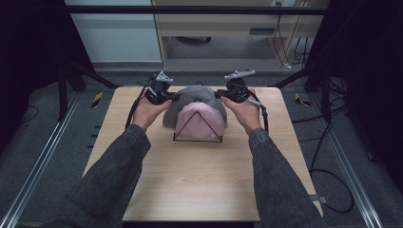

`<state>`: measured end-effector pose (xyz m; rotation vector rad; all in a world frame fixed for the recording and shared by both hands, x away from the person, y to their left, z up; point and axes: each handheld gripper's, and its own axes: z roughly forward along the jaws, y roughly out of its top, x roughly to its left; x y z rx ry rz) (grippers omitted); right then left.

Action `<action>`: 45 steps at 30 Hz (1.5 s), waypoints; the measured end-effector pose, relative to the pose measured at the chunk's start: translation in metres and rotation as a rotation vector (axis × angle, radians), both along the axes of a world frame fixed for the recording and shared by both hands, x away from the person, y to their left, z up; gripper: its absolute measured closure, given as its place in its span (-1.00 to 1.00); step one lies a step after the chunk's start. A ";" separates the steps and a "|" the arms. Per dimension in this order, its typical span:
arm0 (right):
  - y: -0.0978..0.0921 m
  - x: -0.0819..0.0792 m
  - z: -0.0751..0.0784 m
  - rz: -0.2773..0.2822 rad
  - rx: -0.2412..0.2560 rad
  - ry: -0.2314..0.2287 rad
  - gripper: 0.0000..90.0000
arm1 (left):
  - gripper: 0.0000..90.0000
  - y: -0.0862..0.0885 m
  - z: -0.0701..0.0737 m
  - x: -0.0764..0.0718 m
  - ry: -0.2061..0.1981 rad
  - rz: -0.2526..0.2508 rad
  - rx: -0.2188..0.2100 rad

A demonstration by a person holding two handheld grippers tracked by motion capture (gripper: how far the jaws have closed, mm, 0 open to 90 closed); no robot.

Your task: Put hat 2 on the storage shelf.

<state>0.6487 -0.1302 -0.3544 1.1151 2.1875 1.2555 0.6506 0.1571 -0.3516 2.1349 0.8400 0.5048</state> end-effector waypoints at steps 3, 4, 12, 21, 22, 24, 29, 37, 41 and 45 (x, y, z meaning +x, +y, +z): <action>-0.001 -0.002 -0.001 -0.005 -0.002 -0.001 0.68 | 0.76 0.000 -0.002 -0.001 0.000 0.009 0.001; -0.001 -0.003 -0.001 -0.006 -0.002 -0.004 0.66 | 0.72 0.000 -0.002 -0.001 0.000 0.012 0.000; -0.003 -0.008 0.001 -0.032 0.002 -0.013 0.27 | 0.33 0.010 0.004 -0.012 -0.040 0.055 -0.021; -0.006 -0.038 0.031 -0.087 0.005 -0.104 -0.33 | -0.50 0.019 0.030 -0.053 -0.099 0.055 0.006; -0.007 -0.041 0.033 -0.089 0.001 -0.110 -0.37 | -0.55 0.020 0.032 -0.059 -0.099 0.052 0.017; -0.008 -0.049 0.039 -0.099 -0.004 -0.119 -0.45 | -0.63 0.021 0.036 -0.070 -0.093 0.042 0.029; -0.013 -0.071 0.042 -0.103 0.002 -0.140 -0.58 | -0.80 0.026 0.035 -0.094 -0.072 0.021 0.044; -0.026 -0.101 0.023 -0.087 0.018 -0.120 -0.75 | -0.86 0.033 0.012 -0.125 -0.054 -0.005 0.050; -0.029 -0.110 0.010 -0.069 0.007 -0.108 -0.78 | -0.87 0.034 -0.001 -0.138 -0.057 -0.025 0.044; -0.033 -0.123 -0.012 -0.046 -0.022 -0.076 -0.80 | -0.87 0.039 -0.026 -0.148 -0.022 -0.043 0.058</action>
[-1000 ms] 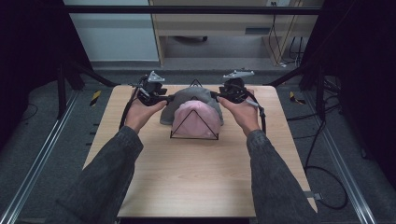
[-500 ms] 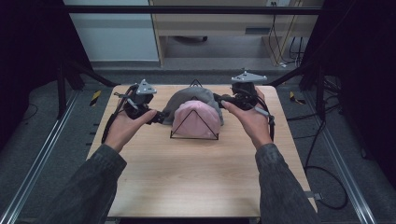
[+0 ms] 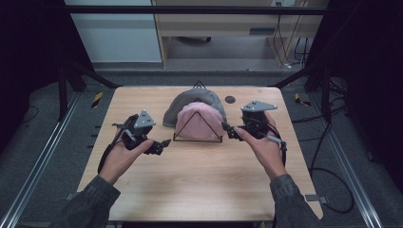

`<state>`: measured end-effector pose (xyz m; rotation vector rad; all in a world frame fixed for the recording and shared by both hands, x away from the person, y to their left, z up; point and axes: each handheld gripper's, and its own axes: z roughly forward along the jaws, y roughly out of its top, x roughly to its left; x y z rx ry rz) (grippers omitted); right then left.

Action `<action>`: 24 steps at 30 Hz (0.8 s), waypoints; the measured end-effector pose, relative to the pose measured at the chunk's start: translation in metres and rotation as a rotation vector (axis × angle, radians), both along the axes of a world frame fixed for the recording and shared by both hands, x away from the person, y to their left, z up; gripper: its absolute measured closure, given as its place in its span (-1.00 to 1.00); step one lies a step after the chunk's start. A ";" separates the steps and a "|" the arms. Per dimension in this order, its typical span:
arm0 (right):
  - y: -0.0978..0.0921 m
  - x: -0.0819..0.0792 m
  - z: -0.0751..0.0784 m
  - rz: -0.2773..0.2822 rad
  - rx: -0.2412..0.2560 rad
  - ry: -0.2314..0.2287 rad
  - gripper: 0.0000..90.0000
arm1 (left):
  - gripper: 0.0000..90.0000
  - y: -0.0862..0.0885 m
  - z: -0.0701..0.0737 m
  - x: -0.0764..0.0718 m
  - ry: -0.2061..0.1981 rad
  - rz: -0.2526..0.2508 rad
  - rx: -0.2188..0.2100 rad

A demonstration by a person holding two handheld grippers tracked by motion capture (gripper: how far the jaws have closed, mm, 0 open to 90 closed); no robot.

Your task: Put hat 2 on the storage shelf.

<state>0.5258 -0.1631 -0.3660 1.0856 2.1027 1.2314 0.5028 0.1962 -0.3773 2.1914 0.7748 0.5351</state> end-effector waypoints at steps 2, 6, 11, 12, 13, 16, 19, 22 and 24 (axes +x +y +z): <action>-0.003 -0.005 -0.011 0.004 -0.005 0.016 -0.79 | -0.87 0.002 -0.013 -0.002 0.025 -0.005 0.025; -0.007 -0.020 -0.042 0.007 -0.028 0.076 -0.77 | -0.86 0.008 -0.038 -0.007 0.078 -0.004 0.047; -0.008 -0.030 -0.069 0.022 -0.050 0.131 -0.77 | -0.86 0.014 -0.063 -0.011 0.128 -0.007 0.080; -0.008 -0.031 -0.072 0.023 -0.051 0.140 -0.77 | -0.86 0.016 -0.067 -0.012 0.137 -0.005 0.081; -0.008 -0.032 -0.076 0.025 -0.050 0.148 -0.76 | -0.86 0.017 -0.071 -0.012 0.148 -0.006 0.084; -0.009 -0.034 -0.085 0.029 -0.049 0.180 -0.76 | -0.86 0.021 -0.083 -0.013 0.181 0.004 0.093; -0.011 -0.035 -0.093 0.026 -0.048 0.200 -0.76 | -0.86 0.024 -0.091 -0.014 0.208 0.018 0.100; -0.014 -0.035 -0.101 0.016 -0.053 0.229 -0.76 | -0.87 0.029 -0.099 -0.012 0.230 0.043 0.095; -0.017 -0.035 -0.109 0.005 -0.054 0.252 -0.76 | -0.87 0.033 -0.104 -0.011 0.255 0.043 0.103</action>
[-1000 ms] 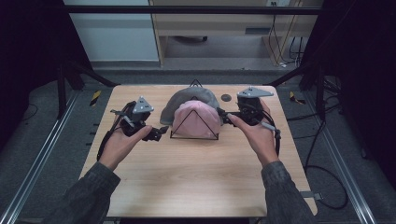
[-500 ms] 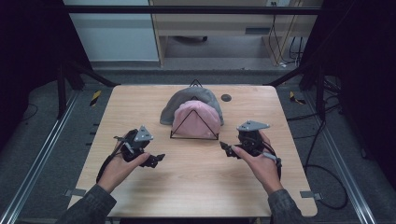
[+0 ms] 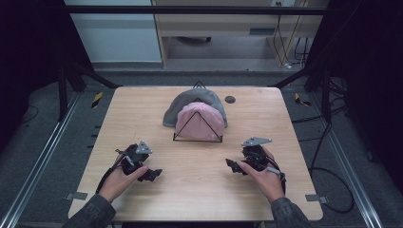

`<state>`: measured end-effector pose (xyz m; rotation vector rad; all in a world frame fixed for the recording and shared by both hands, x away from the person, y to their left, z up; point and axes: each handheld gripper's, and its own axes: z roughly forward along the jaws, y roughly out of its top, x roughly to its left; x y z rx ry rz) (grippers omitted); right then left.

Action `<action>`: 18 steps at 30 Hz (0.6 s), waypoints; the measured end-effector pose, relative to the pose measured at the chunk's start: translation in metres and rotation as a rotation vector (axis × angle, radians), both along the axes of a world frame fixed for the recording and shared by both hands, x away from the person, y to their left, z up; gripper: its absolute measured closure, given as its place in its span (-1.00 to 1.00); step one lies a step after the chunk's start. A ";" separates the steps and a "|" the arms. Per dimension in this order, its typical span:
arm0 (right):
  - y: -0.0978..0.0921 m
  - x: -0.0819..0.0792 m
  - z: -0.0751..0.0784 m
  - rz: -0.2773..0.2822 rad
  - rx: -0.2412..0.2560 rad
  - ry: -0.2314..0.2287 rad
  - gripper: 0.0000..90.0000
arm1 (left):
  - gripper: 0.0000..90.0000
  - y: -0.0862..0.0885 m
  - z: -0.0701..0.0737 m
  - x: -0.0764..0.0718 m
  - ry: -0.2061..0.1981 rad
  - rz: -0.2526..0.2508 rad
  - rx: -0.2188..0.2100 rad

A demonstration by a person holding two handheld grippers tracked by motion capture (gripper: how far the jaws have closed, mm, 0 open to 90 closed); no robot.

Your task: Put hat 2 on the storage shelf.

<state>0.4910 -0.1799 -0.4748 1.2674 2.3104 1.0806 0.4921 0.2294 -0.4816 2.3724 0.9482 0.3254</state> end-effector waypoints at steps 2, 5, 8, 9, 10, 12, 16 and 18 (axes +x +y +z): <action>-0.002 0.000 -0.006 -0.005 -0.004 0.017 -0.76 | -0.87 0.001 -0.001 0.000 0.007 0.001 0.001; -0.003 0.000 -0.015 -0.005 -0.018 0.046 -0.77 | -0.88 0.002 -0.005 0.001 0.008 0.013 0.002; -0.003 0.001 -0.021 -0.011 -0.033 0.068 -0.78 | -0.89 0.001 -0.008 0.000 0.004 0.011 0.012; -0.003 0.001 -0.021 -0.011 -0.033 0.068 -0.78 | -0.89 0.000 -0.010 0.000 0.005 0.013 0.019; -0.003 0.002 -0.023 -0.016 -0.035 0.073 -0.79 | -0.89 -0.001 -0.011 0.000 0.001 0.018 0.021; -0.001 0.002 -0.025 -0.019 -0.048 0.070 -0.81 | -0.95 -0.001 -0.012 0.000 0.008 0.008 0.020; 0.001 0.002 -0.027 -0.021 -0.076 0.044 -0.81 | -1.00 0.002 -0.015 -0.001 -0.003 0.012 -0.005; 0.004 0.000 -0.030 -0.004 -0.118 0.012 -0.87 | -1.00 0.004 -0.016 -0.001 -0.014 0.014 -0.016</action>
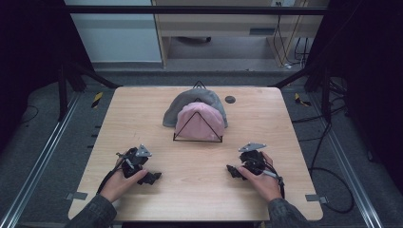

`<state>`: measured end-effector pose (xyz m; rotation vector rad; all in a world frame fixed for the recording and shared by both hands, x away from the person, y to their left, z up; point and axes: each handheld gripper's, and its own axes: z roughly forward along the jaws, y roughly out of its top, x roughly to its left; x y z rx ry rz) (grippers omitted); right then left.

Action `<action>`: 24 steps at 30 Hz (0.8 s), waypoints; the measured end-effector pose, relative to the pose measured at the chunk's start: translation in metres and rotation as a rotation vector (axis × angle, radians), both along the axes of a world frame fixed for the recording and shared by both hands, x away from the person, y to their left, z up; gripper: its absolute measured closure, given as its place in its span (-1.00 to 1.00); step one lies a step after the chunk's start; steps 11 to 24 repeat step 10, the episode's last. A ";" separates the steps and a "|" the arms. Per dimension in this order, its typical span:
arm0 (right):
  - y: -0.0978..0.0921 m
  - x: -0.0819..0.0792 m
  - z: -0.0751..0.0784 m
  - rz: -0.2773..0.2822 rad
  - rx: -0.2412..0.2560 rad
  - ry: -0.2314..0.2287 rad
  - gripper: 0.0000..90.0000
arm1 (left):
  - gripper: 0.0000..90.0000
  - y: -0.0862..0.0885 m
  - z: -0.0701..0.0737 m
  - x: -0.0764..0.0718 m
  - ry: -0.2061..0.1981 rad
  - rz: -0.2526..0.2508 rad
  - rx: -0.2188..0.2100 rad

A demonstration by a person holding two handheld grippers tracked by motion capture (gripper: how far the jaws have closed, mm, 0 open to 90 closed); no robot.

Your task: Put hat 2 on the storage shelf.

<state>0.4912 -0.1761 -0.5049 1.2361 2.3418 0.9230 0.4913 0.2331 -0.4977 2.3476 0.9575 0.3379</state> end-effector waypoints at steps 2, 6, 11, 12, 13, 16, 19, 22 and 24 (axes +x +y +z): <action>0.003 -0.003 -0.004 0.002 0.008 -0.030 -0.92 | -1.00 0.001 0.000 0.000 -0.001 0.003 -0.001; 0.005 -0.007 -0.007 -0.006 0.027 -0.065 -0.92 | -1.00 0.001 0.000 0.000 -0.001 0.000 0.002; 0.005 -0.007 -0.007 -0.010 0.029 -0.060 -0.94 | -1.00 0.001 0.000 0.000 0.000 -0.003 0.003; 0.005 -0.007 -0.007 -0.010 0.029 -0.060 -0.94 | -1.00 0.001 0.000 0.000 0.000 -0.003 0.003; 0.005 -0.007 -0.007 -0.010 0.029 -0.060 -0.94 | -1.00 0.001 0.000 0.000 0.000 -0.003 0.003; 0.005 -0.007 -0.007 -0.010 0.029 -0.060 -0.94 | -1.00 0.001 0.000 0.000 0.000 -0.003 0.003; 0.005 -0.007 -0.007 -0.010 0.029 -0.060 -0.94 | -1.00 0.001 0.000 0.000 0.000 -0.003 0.003; 0.005 -0.007 -0.007 -0.010 0.029 -0.060 -0.94 | -1.00 0.001 0.000 0.000 0.000 -0.003 0.003; 0.005 -0.007 -0.007 -0.010 0.029 -0.060 -0.94 | -1.00 0.001 0.000 0.000 0.000 -0.003 0.003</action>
